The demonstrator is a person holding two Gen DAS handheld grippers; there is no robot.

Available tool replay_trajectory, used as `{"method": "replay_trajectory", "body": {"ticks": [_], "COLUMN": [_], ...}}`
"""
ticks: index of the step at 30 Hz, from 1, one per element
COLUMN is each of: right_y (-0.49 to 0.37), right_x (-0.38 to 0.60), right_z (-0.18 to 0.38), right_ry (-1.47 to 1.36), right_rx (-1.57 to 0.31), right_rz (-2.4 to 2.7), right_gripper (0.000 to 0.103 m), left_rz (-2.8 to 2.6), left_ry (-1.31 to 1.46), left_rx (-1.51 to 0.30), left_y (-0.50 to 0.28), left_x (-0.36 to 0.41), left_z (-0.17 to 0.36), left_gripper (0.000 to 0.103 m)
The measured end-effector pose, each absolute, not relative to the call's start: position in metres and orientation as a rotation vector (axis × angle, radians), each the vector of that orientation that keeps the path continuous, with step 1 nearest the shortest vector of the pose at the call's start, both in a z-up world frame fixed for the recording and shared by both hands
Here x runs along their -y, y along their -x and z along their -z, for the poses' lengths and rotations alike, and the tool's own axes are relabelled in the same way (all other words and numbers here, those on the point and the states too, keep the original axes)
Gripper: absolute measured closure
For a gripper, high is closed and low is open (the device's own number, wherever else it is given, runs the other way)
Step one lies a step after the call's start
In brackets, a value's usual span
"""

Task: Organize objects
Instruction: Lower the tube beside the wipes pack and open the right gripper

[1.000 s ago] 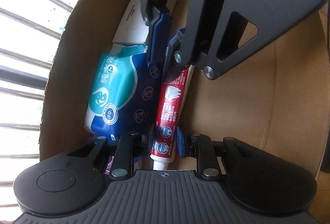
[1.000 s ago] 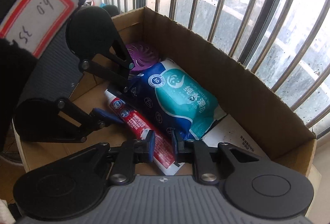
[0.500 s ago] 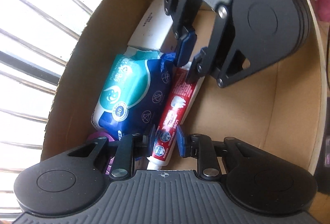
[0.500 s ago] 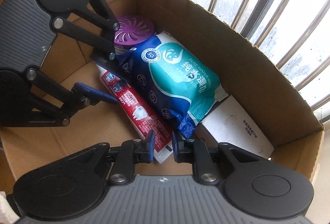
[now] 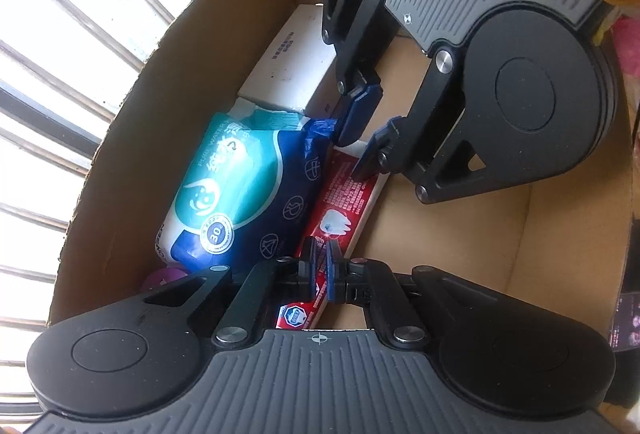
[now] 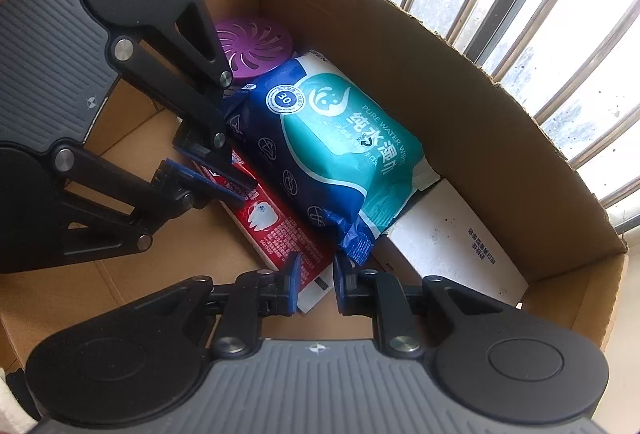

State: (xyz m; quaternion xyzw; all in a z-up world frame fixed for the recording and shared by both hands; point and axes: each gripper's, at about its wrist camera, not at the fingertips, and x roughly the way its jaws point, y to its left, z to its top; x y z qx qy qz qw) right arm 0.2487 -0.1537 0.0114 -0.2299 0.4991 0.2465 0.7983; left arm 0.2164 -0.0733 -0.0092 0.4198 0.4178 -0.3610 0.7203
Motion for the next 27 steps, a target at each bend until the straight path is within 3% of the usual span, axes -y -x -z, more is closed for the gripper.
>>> {"method": "replay_trajectory", "body": {"ticks": [7, 20, 27], "right_y": [-0.231, -0.191, -0.149], "right_x": [0.149, 0.145, 0.137], "right_z": [-0.016, -0.024, -0.029], "right_ry": [0.502, 0.498, 0.496], "right_rx": [-1.056, -1.055, -1.061], "right_rz": [-0.559, -0.551, -0.576], "right_gripper": [0.083, 0.083, 0.083], "left_rz": [0.751, 0.691, 0.664], "left_ry": [-0.932, -0.85, -0.93], "left_rx": [-0.927, -0.933, -0.906], "left_y": [-0.186, -0.126, -0.106], "left_x": [0.074, 0.068, 0.082], "left_z": [0.003, -0.005, -0.013], "left_gripper": [0.093, 0.092, 0.079]}}
